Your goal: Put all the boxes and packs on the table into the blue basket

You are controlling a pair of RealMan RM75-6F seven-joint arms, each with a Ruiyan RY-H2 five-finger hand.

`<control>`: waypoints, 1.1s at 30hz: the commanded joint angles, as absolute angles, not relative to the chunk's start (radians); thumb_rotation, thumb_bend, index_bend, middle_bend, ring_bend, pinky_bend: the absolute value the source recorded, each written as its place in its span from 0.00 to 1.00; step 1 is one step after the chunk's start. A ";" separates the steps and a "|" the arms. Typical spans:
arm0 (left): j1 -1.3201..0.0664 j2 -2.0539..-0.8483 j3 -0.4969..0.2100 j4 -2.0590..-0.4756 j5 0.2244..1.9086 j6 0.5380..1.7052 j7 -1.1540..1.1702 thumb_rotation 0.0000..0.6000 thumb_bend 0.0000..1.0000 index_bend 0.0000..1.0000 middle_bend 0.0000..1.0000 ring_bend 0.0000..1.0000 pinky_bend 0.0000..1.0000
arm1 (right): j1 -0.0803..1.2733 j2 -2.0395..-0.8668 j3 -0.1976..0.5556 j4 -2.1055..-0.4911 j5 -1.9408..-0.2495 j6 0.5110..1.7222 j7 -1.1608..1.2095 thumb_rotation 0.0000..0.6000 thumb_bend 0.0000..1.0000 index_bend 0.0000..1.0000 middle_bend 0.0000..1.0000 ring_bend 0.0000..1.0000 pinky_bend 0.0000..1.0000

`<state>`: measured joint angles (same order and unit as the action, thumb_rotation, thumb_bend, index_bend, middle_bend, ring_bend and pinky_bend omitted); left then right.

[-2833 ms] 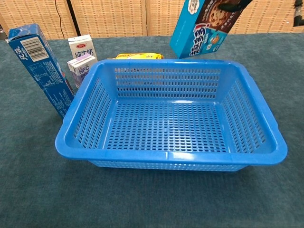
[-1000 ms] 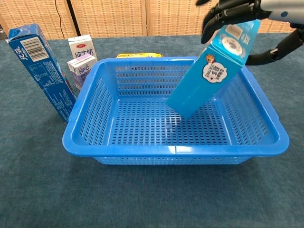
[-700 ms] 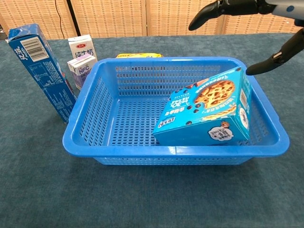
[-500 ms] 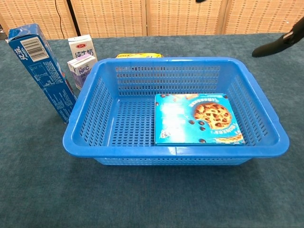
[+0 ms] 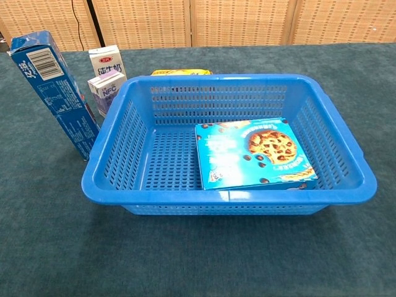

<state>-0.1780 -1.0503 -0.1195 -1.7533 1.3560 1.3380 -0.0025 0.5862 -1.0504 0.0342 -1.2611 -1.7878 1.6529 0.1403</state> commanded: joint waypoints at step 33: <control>-0.566 -1.021 -0.180 -1.803 1.432 0.930 -0.284 1.00 0.07 0.00 0.00 0.00 0.04 | 0.303 -1.188 0.048 -1.276 -1.686 1.745 0.286 1.00 0.00 0.10 0.00 0.00 0.14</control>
